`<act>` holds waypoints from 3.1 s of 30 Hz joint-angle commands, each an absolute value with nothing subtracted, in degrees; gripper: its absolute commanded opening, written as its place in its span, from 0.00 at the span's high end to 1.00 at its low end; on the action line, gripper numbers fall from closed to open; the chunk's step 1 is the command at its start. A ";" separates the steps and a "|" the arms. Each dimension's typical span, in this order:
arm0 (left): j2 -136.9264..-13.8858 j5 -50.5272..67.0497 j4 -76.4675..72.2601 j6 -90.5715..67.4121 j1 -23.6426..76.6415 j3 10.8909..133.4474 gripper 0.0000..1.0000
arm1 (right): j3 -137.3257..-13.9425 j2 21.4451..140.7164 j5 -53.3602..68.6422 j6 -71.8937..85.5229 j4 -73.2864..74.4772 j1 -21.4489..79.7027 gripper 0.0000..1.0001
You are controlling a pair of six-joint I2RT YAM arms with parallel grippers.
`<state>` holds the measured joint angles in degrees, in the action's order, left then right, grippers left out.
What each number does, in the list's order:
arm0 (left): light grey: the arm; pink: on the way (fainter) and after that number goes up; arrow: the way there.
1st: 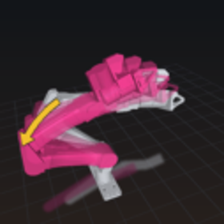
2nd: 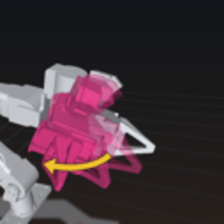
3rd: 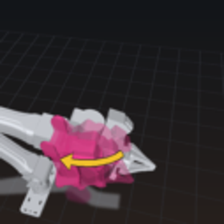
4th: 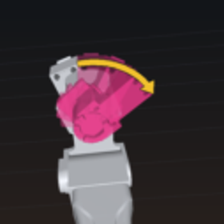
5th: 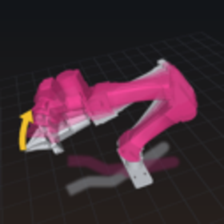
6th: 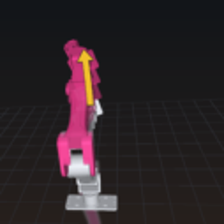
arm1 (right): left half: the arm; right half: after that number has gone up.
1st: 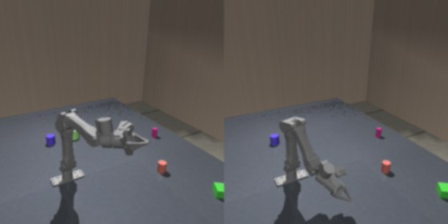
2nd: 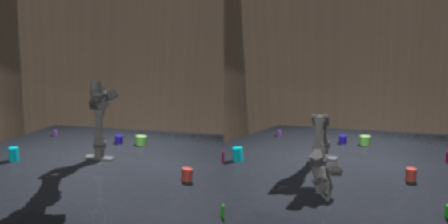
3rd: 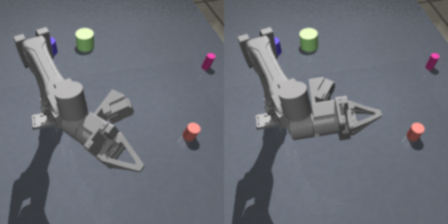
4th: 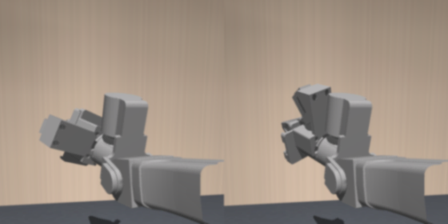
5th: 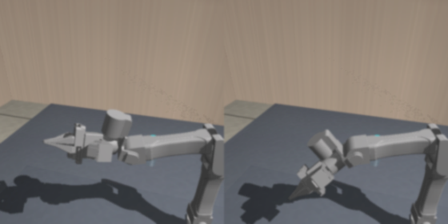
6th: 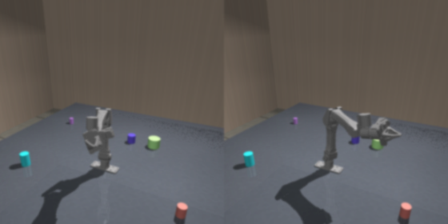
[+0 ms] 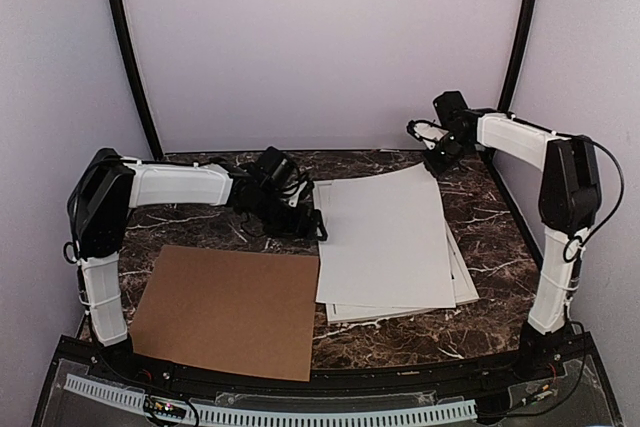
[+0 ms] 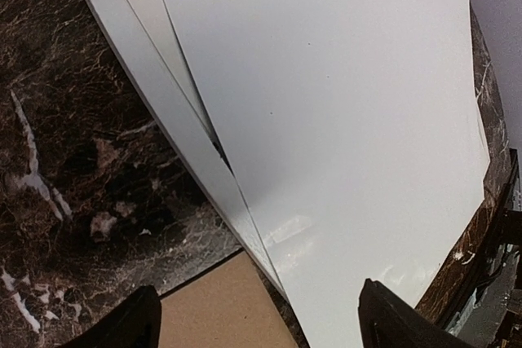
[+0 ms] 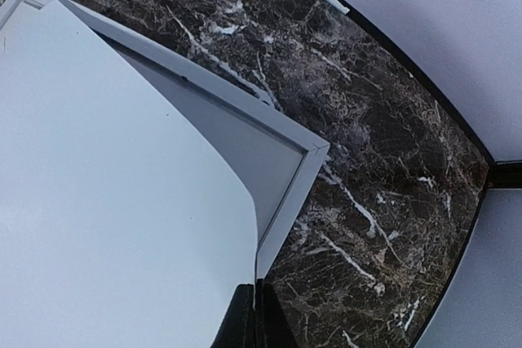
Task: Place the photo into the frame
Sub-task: Place the photo on the mat board.
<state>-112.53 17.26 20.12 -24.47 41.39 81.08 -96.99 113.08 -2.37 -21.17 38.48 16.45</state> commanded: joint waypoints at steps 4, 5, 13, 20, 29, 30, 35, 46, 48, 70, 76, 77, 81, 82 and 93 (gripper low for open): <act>-112.96 20.52 19.68 -27.62 42.66 79.09 0.21 | -103.29 116.95 2.21 -23.34 34.54 16.26 1.00; -113.04 20.93 19.33 -27.83 43.38 78.88 0.22 | -104.31 117.56 2.52 -23.68 34.91 16.26 1.00; -113.11 20.44 18.07 -29.77 45.09 77.61 0.26 | -107.17 120.92 4.54 -27.70 36.66 16.26 1.00; -112.63 19.88 17.93 -29.87 45.20 77.37 0.27 | -107.29 121.96 5.16 -32.78 38.65 16.23 1.00; -112.47 20.27 17.84 -30.69 48.39 76.60 0.33 | -106.55 121.76 7.51 -35.92 39.77 16.26 1.00; -112.40 20.12 17.75 -30.68 49.08 76.57 0.33 | -106.19 121.56 7.08 -36.01 39.54 16.26 1.00; -112.72 20.76 17.40 -30.43 51.29 76.75 0.35 | -104.96 121.04 6.55 -35.57 38.83 16.22 1.00; -115.33 22.99 17.88 -30.44 54.77 77.87 0.39 | -102.84 120.19 5.15 -33.54 37.39 16.18 0.95; -115.88 23.29 18.47 -30.19 55.41 78.41 0.39 | -102.30 119.85 4.86 -33.31 37.04 16.17 0.94; -117.69 20.29 22.22 -29.31 58.54 82.35 0.41 | -103.31 121.83 4.58 -26.31 35.51 16.00 0.84; -117.76 18.09 22.20 -29.29 58.46 83.18 0.41 | -104.64 123.65 5.73 -24.44 34.23 15.95 0.85; -117.77 17.55 22.26 -29.28 58.45 83.34 0.41 | -105.00 124.00 5.65 -24.24 34.12 15.98 0.85; -118.32 17.12 22.31 -29.02 58.36 84.77 0.40 | -106.75 125.72 5.00 -24.02 34.33 15.99 0.86; -118.70 17.13 22.30 -28.83 58.38 85.33 0.40 | -107.13 126.07 4.70 -24.03 34.22 16.00 0.86; -120.89 16.98 22.72 -28.30 57.48 88.20 0.40 | -107.76 128.32 2.31 -24.07 32.01 15.91 0.85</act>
